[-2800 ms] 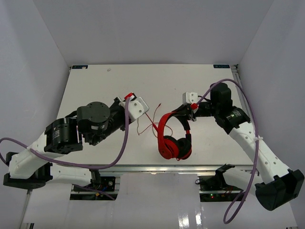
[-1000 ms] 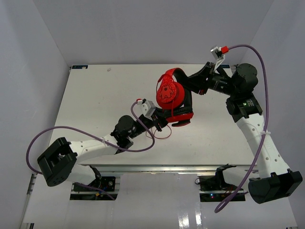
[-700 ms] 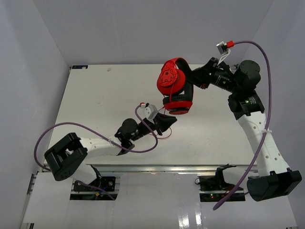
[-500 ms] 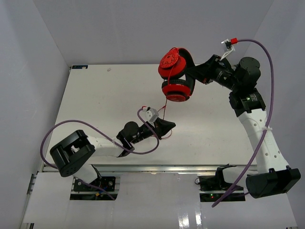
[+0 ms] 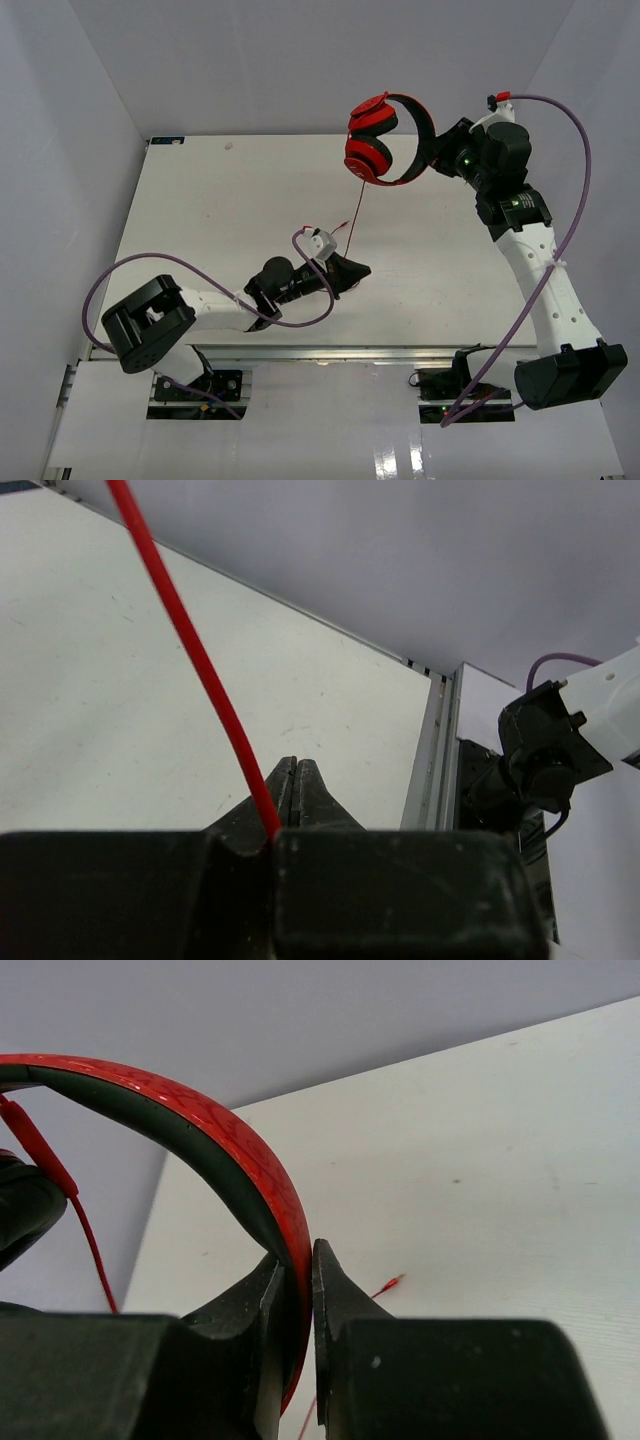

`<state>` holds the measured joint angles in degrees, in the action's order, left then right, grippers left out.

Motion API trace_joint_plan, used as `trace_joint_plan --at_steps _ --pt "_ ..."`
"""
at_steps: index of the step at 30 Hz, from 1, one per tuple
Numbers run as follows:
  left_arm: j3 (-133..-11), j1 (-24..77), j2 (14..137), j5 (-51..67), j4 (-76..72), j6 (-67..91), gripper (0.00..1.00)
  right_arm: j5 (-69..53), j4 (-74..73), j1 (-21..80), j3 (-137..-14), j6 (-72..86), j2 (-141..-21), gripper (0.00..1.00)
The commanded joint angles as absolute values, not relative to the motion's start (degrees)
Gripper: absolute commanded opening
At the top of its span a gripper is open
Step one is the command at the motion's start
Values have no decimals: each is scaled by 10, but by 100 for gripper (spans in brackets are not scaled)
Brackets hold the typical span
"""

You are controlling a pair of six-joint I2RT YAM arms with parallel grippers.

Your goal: Wrap the headphones

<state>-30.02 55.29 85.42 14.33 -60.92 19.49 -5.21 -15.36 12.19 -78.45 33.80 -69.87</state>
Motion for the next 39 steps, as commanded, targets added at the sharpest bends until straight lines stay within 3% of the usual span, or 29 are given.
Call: trace_joint_plan --at_steps 1,6,10,14,21,29,39 --pt "-359 585 777 138 -401 151 0 129 -80 139 -743 278 -683 8" --pt "-453 614 743 115 -175 113 0 261 -3 208 -662 168 -666 8" --pt "-535 617 727 129 -48 103 0 389 182 290 -537 9 -651 8" --pt "-624 617 745 131 90 82 0 427 292 324 -452 -118 -656 8" --pt "-768 591 774 37 255 4 0 342 273 345 -395 -199 -611 8" --pt "-767 548 757 -23 266 -36 5 156 132 346 -406 -222 -571 8" --pt "-779 535 761 -54 251 -62 7 93 85 357 -401 -246 -560 8"
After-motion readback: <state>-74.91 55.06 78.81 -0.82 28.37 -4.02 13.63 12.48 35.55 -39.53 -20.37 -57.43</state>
